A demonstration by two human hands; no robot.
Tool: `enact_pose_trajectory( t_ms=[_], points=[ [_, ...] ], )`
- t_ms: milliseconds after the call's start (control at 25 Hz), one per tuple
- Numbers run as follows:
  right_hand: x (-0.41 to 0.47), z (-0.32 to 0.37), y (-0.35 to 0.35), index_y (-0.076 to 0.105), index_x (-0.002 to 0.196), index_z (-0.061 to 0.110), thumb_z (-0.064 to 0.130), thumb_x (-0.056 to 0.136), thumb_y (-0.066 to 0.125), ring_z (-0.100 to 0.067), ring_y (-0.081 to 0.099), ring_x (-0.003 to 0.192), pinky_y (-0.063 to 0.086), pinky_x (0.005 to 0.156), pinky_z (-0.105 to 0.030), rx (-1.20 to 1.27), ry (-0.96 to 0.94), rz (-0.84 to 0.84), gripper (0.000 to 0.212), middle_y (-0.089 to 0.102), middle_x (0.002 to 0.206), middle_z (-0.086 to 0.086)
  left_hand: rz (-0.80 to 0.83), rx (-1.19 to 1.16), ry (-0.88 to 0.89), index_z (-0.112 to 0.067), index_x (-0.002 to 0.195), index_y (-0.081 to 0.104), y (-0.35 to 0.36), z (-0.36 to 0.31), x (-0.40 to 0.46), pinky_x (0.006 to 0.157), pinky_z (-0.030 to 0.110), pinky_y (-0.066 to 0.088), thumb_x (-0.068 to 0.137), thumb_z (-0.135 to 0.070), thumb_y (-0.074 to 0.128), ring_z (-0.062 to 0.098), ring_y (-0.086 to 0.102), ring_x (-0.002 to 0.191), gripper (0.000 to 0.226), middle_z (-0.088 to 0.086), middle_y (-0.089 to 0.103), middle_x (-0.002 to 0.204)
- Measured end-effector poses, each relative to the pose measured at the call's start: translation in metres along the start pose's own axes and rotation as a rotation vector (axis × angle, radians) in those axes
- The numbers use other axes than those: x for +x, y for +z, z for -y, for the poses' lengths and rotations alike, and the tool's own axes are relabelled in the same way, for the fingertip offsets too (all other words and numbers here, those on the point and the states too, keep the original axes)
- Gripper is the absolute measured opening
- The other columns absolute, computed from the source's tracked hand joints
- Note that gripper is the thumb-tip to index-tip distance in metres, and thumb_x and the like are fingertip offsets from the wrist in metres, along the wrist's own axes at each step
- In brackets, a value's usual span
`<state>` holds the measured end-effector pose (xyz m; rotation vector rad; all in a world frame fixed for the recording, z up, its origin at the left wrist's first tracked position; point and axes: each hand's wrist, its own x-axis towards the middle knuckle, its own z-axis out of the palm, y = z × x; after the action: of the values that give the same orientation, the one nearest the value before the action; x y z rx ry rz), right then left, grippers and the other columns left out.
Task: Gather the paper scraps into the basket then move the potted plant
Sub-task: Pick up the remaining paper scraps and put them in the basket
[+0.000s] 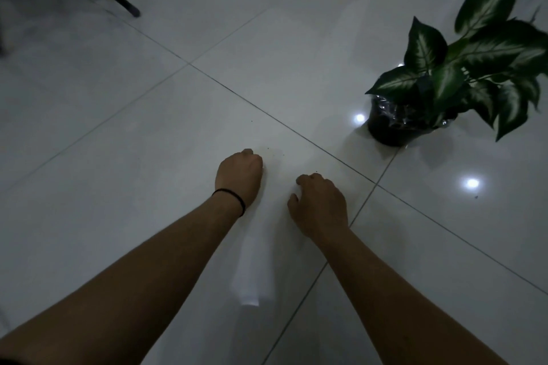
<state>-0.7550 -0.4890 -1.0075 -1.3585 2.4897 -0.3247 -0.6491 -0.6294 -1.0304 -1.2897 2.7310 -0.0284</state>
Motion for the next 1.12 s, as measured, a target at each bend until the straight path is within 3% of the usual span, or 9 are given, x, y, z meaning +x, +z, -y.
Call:
enact_pose_trajectory(
  t_ms=[200, 360, 440, 560, 680, 800, 1120],
  points=[
    [-0.001, 0.001, 0.002, 0.061, 0.12, 0.015, 0.031, 0.093, 0.055, -0.023, 0.057, 0.106, 0.046, 0.084, -0.032, 0.026, -0.024, 0.011, 0.033, 0.061, 0.118, -0.004, 0.013, 0.097, 0.08, -0.013, 0.07, 0.047, -0.011, -0.005, 0.004, 0.057, 0.031, 0.034, 0.089, 0.001, 0.05, 0.022, 0.044, 0.061, 0.024, 0.005, 0.047, 0.069],
    [0.004, -0.008, -0.012, 0.06, 0.127, 0.017, 0.032, 0.095, 0.054, -0.024, 0.057, 0.114, 0.045, 0.092, -0.033, 0.023, -0.032, 0.047, 0.036, 0.062, 0.123, -0.005, 0.061, 0.106, 0.158, -0.013, 0.059, 0.03, -0.028, -0.014, 0.008, 0.058, 0.032, 0.035, 0.088, 0.002, 0.047, 0.023, 0.044, 0.061, 0.038, 0.001, 0.032, 0.057],
    [0.006, -0.013, -0.029, 0.059, 0.132, 0.018, 0.031, 0.097, 0.051, -0.023, 0.058, 0.114, 0.045, 0.091, -0.032, 0.019, -0.018, -0.004, 0.037, 0.063, 0.125, -0.004, 0.039, 0.04, 0.166, -0.013, 0.058, 0.032, -0.042, -0.025, 0.01, 0.055, 0.032, 0.036, 0.089, -0.001, 0.049, 0.024, 0.045, 0.058, 0.037, 0.003, 0.034, 0.055],
    [0.002, -0.029, -0.065, 0.057, 0.134, 0.02, 0.03, 0.097, 0.05, -0.025, 0.058, 0.112, 0.047, 0.089, -0.036, -0.037, -0.028, -0.143, 0.039, 0.063, 0.124, -0.004, -0.049, -0.111, 0.236, -0.01, 0.071, 0.057, -0.075, -0.062, 0.001, 0.055, 0.031, 0.038, 0.089, -0.011, 0.05, 0.027, 0.056, 0.064, 0.02, 0.008, 0.058, 0.067],
    [-0.023, -0.058, -0.124, 0.066, 0.117, 0.017, 0.029, 0.093, 0.053, -0.028, 0.06, 0.1, 0.048, 0.08, -0.038, -0.172, 0.01, -0.286, 0.03, 0.066, 0.11, -0.006, -0.161, -0.224, 0.389, -0.014, 0.084, 0.065, -0.117, -0.118, -0.017, 0.058, 0.03, 0.033, 0.092, -0.024, 0.051, 0.027, 0.062, 0.073, 0.019, 0.006, 0.067, 0.079],
    [-0.073, -0.104, -0.197, 0.07, 0.102, 0.016, 0.029, 0.088, 0.056, -0.03, 0.062, 0.085, 0.048, 0.073, -0.039, -0.292, 0.145, -0.466, 0.024, 0.069, 0.095, -0.007, -0.248, -0.359, 0.565, -0.015, 0.078, 0.064, -0.162, -0.195, -0.043, 0.054, 0.031, 0.037, 0.091, -0.027, 0.053, 0.027, 0.062, 0.069, 0.021, 0.005, 0.067, 0.075],
    [-0.258, -0.279, -0.358, 0.07, 0.114, 0.022, 0.035, 0.093, 0.056, -0.018, 0.066, 0.089, 0.053, 0.078, -0.032, -0.44, 0.539, -0.674, 0.028, 0.07, 0.11, 0.001, -0.43, -0.548, 0.957, -0.022, 0.091, 0.062, -0.283, -0.431, -0.138, 0.063, 0.035, 0.048, 0.096, -0.035, 0.045, 0.024, 0.063, 0.077, 0.022, -0.001, 0.068, 0.083]
  ],
)
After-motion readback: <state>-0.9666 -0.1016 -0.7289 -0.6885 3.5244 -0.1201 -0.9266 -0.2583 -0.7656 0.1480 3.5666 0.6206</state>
